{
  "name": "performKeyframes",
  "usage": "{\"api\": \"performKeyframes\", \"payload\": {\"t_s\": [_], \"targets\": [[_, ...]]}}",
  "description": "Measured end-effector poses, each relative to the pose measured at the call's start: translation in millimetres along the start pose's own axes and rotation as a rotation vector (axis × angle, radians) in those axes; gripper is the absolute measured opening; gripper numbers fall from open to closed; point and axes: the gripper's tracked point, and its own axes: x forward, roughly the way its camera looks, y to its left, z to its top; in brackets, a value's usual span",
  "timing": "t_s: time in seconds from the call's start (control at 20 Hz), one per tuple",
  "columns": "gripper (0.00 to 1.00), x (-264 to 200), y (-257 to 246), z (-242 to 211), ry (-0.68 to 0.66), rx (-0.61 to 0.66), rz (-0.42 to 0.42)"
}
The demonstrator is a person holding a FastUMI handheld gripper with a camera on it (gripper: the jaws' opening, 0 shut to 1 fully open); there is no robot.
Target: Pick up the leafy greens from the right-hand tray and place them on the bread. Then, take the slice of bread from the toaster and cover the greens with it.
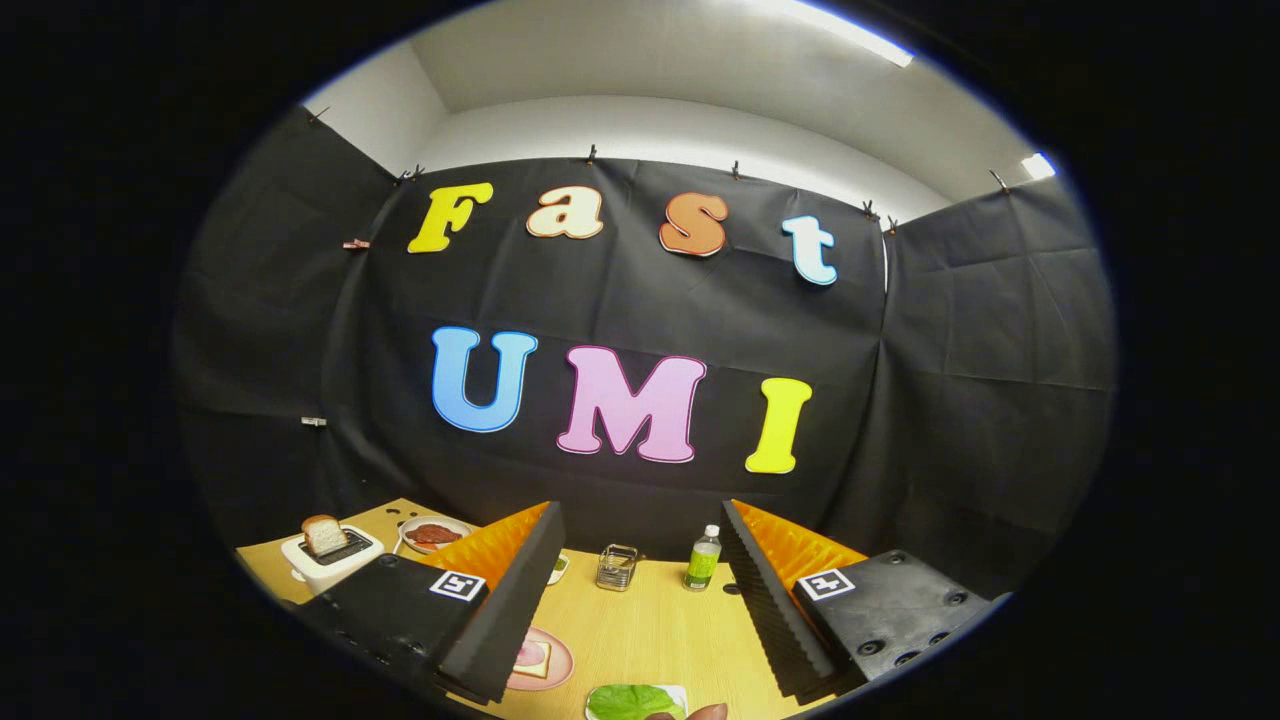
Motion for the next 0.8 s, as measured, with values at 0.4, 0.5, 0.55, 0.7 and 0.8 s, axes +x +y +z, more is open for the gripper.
{"api": "performKeyframes", "payload": {"t_s": [0.4, 0.5, 0.55, 0.7, 0.8], "targets": [[0.97, 0, 2, -4, 0.022, -0.028, 0.001], [0.97, 1, 2, -6, 0.035, -0.024, 0.004], [0.97, 1, 3, -9, 0.05, -0.027, 0.01], [0.97, -1, 4, -56, 0.194, -0.065, 0.087], [0.97, -6, 0, -88, 0.301, -0.088, 0.118]]}}
